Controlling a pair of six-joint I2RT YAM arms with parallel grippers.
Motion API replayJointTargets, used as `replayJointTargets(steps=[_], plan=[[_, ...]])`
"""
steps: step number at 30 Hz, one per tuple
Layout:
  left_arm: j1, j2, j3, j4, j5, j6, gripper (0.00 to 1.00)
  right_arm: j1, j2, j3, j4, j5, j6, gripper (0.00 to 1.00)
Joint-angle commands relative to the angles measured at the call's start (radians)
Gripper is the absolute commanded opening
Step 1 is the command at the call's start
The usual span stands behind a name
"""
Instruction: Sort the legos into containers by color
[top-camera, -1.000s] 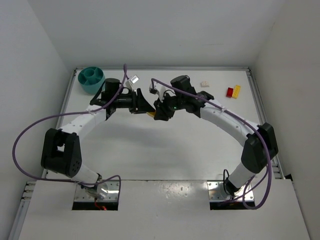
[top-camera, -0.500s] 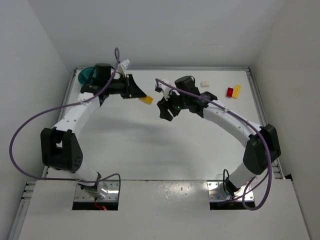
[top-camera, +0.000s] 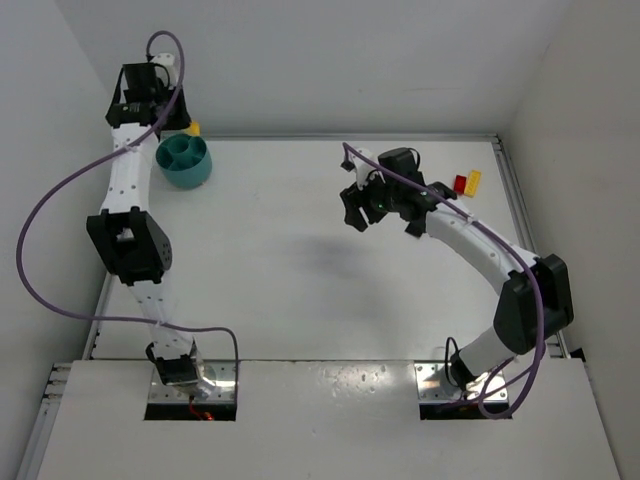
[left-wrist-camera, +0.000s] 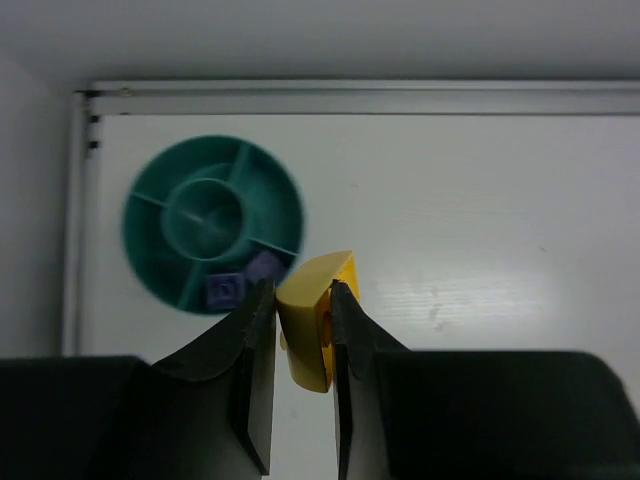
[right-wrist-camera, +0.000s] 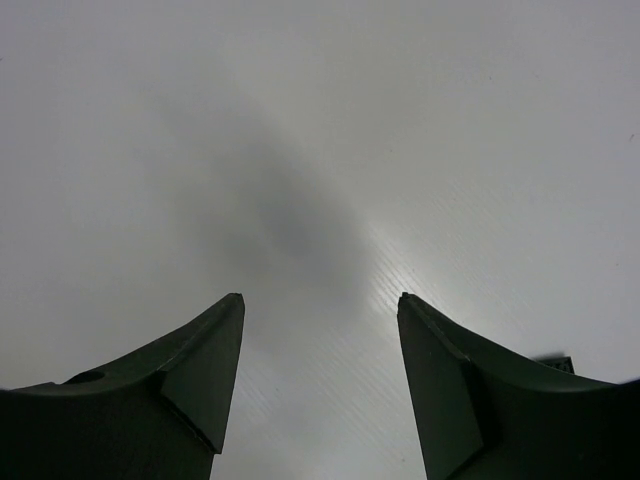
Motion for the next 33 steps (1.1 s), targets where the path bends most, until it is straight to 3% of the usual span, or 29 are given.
replayJointTargets(steps=[1, 7, 15, 33], plan=[[0.088, 0.038, 0.092, -0.035, -0.171, 0.013, 0.00, -0.011, -0.007, -0.011, 0.041, 0.007, 0.019, 0.63], [0.217, 0.111, 0.117, -0.008, -0.181, -0.039, 0.00, -0.040, 0.012, -0.022, 0.051, 0.007, 0.038, 0.63], [0.218, 0.202, 0.138, 0.003, -0.215, -0.008, 0.00, -0.060, 0.032, -0.013, 0.051, -0.002, 0.047, 0.63], [0.218, 0.321, 0.195, 0.032, -0.145, -0.008, 0.04, -0.088, 0.059, -0.013, 0.051, -0.021, 0.056, 0.63]])
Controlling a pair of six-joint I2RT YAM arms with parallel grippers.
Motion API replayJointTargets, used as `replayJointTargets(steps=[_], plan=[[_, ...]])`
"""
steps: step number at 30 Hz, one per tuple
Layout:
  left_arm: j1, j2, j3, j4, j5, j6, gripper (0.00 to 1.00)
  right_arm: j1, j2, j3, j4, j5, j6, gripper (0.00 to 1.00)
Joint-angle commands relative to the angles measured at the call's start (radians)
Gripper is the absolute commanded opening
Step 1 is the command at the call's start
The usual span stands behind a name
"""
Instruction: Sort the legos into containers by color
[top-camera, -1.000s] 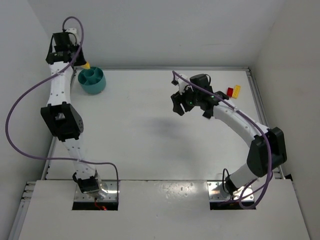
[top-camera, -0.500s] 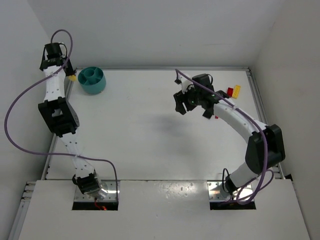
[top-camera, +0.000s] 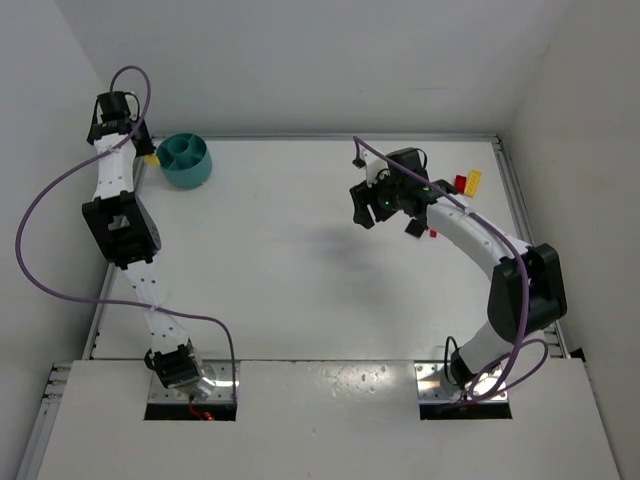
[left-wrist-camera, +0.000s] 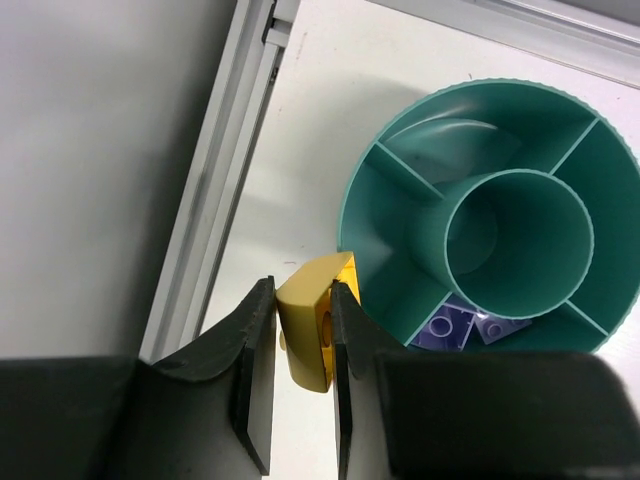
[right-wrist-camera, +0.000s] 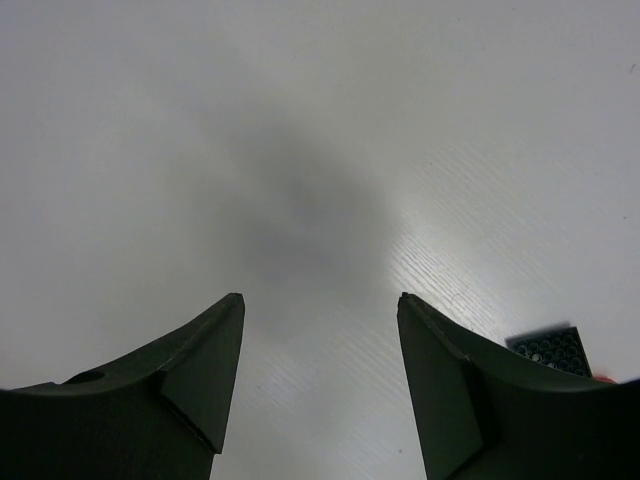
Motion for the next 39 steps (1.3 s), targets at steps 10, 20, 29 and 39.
replayJointTargets(steps=[10, 20, 29, 39], plan=[[-0.038, 0.027, 0.086, 0.059, 0.012, 0.013, 0.06, -0.014, 0.016, 0.004, 0.037, -0.024, 0.012, 0.63], [-0.047, 0.056, 0.086, 0.068, 0.003, 0.013, 0.31, -0.023, 0.026, 0.004, 0.037, -0.005, 0.030, 0.65], [-0.047, 0.009, 0.086, 0.087, -0.003, 0.022, 0.79, -0.077, 0.026, 0.014, 0.037, 0.038, 0.071, 0.65], [-0.068, -0.370, -0.074, 0.105, 0.162, 0.004, 0.80, -0.345, -0.025, 0.009, -0.022, 0.221, 0.148, 0.62]])
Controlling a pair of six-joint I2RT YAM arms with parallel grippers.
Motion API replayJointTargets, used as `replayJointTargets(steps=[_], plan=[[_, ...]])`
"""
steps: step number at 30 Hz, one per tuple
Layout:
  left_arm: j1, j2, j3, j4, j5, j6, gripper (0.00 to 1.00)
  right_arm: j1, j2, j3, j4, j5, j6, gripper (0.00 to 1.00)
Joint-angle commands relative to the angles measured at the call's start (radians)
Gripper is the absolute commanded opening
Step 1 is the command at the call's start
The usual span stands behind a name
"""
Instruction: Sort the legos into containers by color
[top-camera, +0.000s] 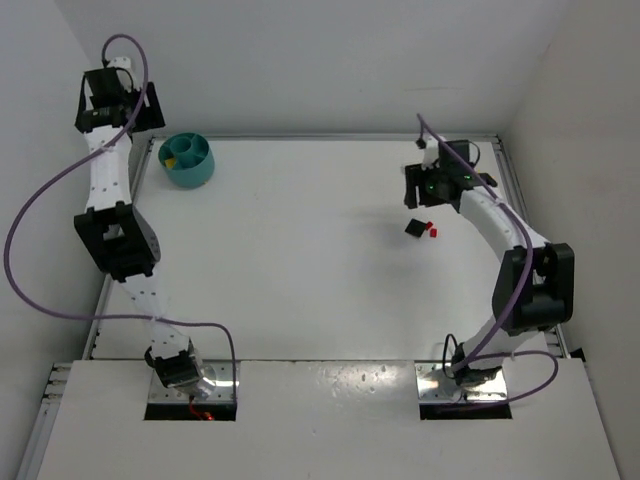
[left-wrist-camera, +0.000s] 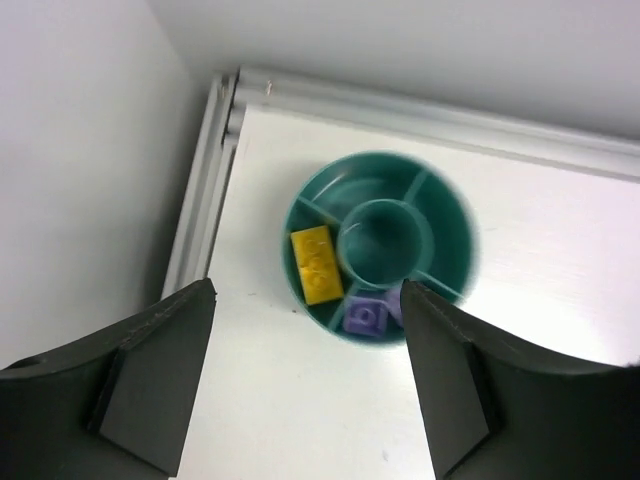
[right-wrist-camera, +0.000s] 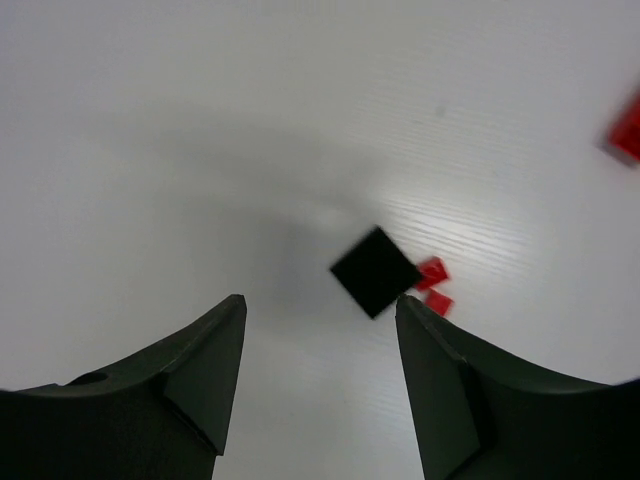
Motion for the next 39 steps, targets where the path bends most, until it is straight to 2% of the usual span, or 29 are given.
replayJointTargets(steps=[1, 4, 6, 8, 11, 15, 24, 32, 35, 39], plan=[[-0.033, -0.265, -0.094, 0.050, 0.096, 0.002, 0.80, -0.121, -0.034, 0.028, -0.046, 0.097, 0.053, 0.62], [-0.109, -0.486, -0.367, 0.120, 0.096, 0.050, 0.80, -0.250, 0.028, 0.056, -0.070, 0.119, 0.053, 0.60], [-0.175, -0.619, -0.485, 0.159, 0.077, 0.061, 0.80, -0.319, 0.097, 0.087, -0.080, 0.141, 0.044, 0.60], [-0.223, -0.695, -0.644, 0.217, 0.035, 0.070, 0.80, -0.354, 0.148, 0.120, -0.092, 0.142, 0.044, 0.60], [-0.298, -0.793, -0.773, 0.251, -0.002, 0.059, 0.82, -0.393, 0.249, 0.229, -0.092, 0.142, 0.044, 0.62], [-0.332, -0.830, -0.829, 0.251, -0.002, 0.018, 0.82, -0.430, 0.383, 0.384, -0.112, 0.120, 0.092, 0.63], [-0.341, -0.840, -0.855, 0.251, -0.002, -0.002, 0.82, -0.448, 0.610, 0.653, -0.133, 0.122, 0.157, 0.55], [-0.341, -0.811, -0.855, 0.251, -0.011, -0.011, 0.82, -0.448, 0.731, 0.759, -0.138, 0.122, 0.175, 0.54], [-0.341, -0.801, -0.855, 0.251, -0.011, -0.011, 0.82, -0.448, 0.760, 0.794, -0.149, 0.122, 0.175, 0.61], [-0.332, -0.791, -0.855, 0.251, -0.011, -0.011, 0.83, -0.448, 0.770, 0.794, -0.149, 0.122, 0.175, 0.62]])
